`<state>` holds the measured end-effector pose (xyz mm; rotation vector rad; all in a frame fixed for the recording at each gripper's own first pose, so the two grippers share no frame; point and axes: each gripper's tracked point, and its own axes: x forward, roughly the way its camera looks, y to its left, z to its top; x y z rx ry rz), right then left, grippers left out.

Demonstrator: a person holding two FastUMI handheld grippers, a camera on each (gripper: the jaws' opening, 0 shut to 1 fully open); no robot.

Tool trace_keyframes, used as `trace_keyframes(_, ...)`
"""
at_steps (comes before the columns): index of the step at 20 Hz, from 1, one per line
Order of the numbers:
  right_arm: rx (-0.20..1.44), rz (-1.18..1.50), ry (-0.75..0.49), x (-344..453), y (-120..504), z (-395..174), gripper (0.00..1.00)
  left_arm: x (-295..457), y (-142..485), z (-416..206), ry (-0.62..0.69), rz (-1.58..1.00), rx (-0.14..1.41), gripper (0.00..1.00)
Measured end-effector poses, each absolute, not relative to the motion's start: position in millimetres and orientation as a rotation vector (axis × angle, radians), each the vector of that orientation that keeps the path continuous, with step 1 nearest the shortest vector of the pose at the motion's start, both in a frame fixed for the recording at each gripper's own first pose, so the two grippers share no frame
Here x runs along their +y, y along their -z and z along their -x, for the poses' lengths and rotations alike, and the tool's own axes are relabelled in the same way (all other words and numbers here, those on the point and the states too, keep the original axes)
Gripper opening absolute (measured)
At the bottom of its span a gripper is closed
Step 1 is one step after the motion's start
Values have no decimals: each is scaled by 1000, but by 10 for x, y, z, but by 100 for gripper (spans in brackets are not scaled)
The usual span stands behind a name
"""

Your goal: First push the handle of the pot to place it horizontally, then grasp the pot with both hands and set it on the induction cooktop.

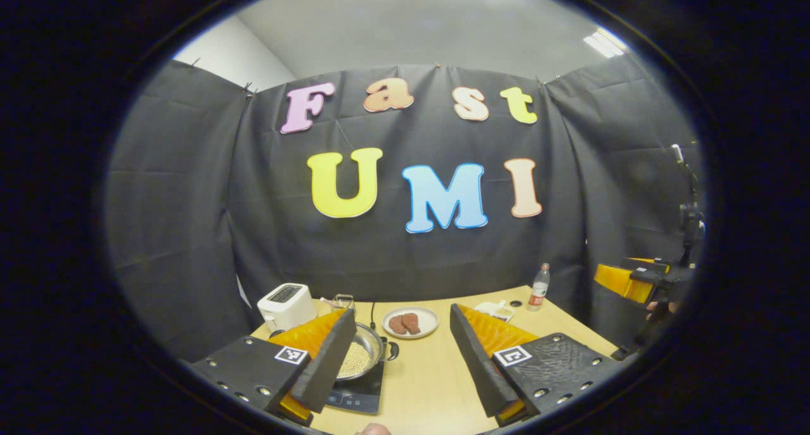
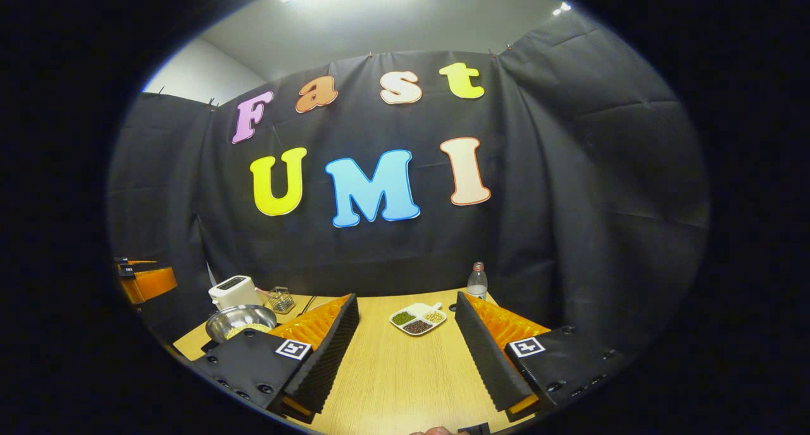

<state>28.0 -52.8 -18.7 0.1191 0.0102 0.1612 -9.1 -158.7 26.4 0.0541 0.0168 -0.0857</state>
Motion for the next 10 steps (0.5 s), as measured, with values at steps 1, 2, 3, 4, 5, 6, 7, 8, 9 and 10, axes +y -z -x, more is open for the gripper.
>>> trace_keyframes(1, 33, -131, -154, -528, 265, -219, 98, -1597, -288, 189, 87, -47, 1, 87)
trace_keyframes(2, 50, -138, -148, -521, 338, -125, 98, -1594, -306, 265, 90, -42, -18, 87)
trace_keyframes(3, 63, -138, -139, -530, 404, -66, 98, -1579, -312, 344, 90, -38, -33, 87)
trace_keyframes(4, 73, -134, -132, -537, 462, 9, 98, -1568, -280, 428, 93, -36, -33, 87)
trace_keyframes(5, 74, -129, -125, -537, 494, 68, 98, -1564, -236, 515, 96, -34, -34, 87)
trace_keyframes(6, 68, -122, -118, -532, 506, 119, 98, -1545, -195, 574, 100, -31, -34, 87)
trace_keyframes(7, 69, -115, -112, -524, 531, 173, 98, -1528, -161, 635, 100, -26, -33, 87)
trace_keyframes(8, 73, -111, -112, -506, 542, 222, 98, -1502, -115, 686, 101, -22, -26, 90)
trace_keyframes(9, 78, -108, -117, -477, 541, 252, 98, -1460, -61, 732, 95, -22, -22, 87)
trace_keyframes(10, 80, -107, -119, -462, 533, 261, 98, -1415, -49, 767, 87, -22, -25, 87)
